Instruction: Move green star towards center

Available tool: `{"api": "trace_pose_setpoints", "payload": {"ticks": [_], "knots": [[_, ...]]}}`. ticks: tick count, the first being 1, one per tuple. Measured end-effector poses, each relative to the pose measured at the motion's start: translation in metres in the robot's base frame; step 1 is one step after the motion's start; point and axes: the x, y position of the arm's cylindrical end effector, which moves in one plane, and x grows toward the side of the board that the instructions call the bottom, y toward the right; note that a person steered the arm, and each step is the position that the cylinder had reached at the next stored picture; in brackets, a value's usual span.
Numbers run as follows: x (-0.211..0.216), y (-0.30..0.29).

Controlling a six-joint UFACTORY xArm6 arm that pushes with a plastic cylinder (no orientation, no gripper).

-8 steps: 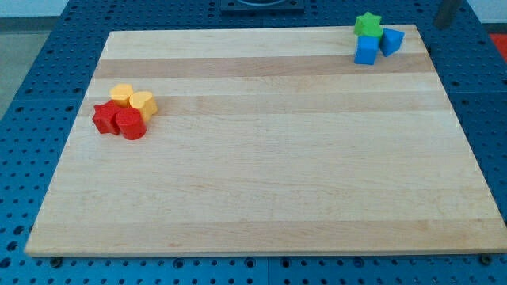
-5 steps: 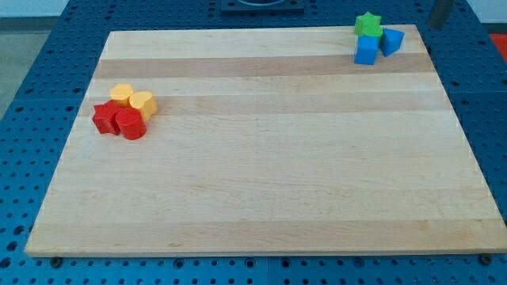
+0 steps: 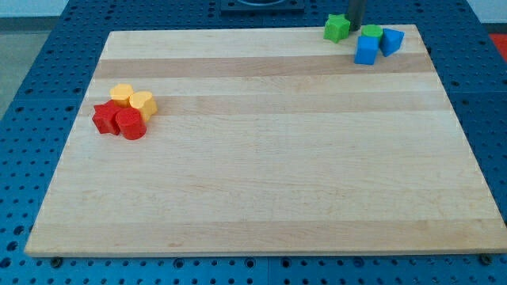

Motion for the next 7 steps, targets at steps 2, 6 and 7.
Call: {"api": "trace_pose_setpoints", "payload": {"ticks": [2, 6, 7], "knots": [[0.012, -0.049], [0.005, -0.117], [0.004, -0.119]]}}
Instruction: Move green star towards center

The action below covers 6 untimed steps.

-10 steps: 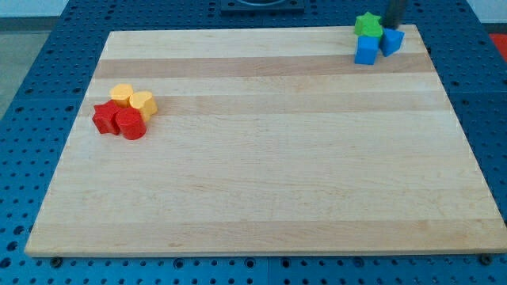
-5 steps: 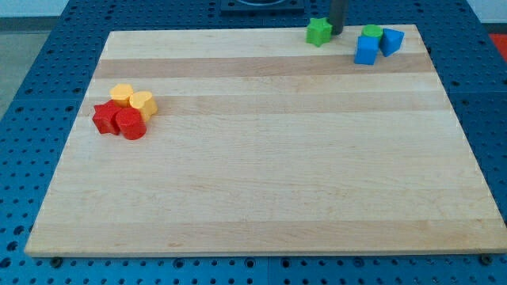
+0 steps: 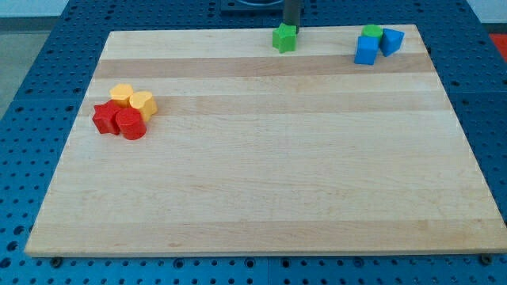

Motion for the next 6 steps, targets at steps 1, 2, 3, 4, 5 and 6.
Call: {"api": "trace_pose_setpoints", "payload": {"ticks": [1, 2, 3, 4, 5, 6], "knots": [[-0.004, -0.001], [-0.003, -0.004], [-0.002, -0.008], [-0.003, -0.011], [-0.003, -0.012], [-0.002, -0.013]]}}
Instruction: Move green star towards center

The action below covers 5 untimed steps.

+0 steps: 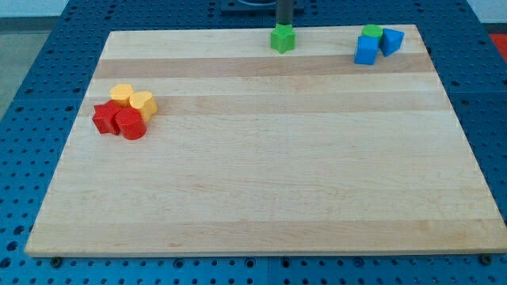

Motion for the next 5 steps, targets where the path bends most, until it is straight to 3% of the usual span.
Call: {"api": "trace_pose_setpoints", "payload": {"ticks": [3, 5], "knots": [[0.019, -0.001], [0.059, -0.003]]}}
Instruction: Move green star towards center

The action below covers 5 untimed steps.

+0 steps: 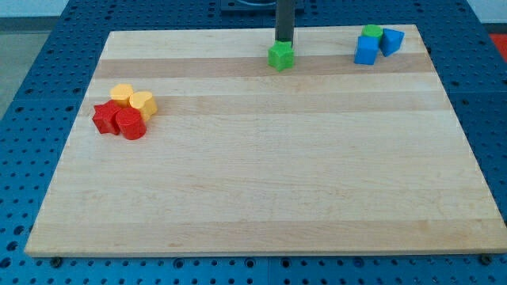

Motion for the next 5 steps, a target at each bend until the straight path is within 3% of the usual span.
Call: {"api": "trace_pose_setpoints", "payload": {"ticks": [4, 5], "knots": [[0.097, -0.040], [0.099, -0.042]]}}
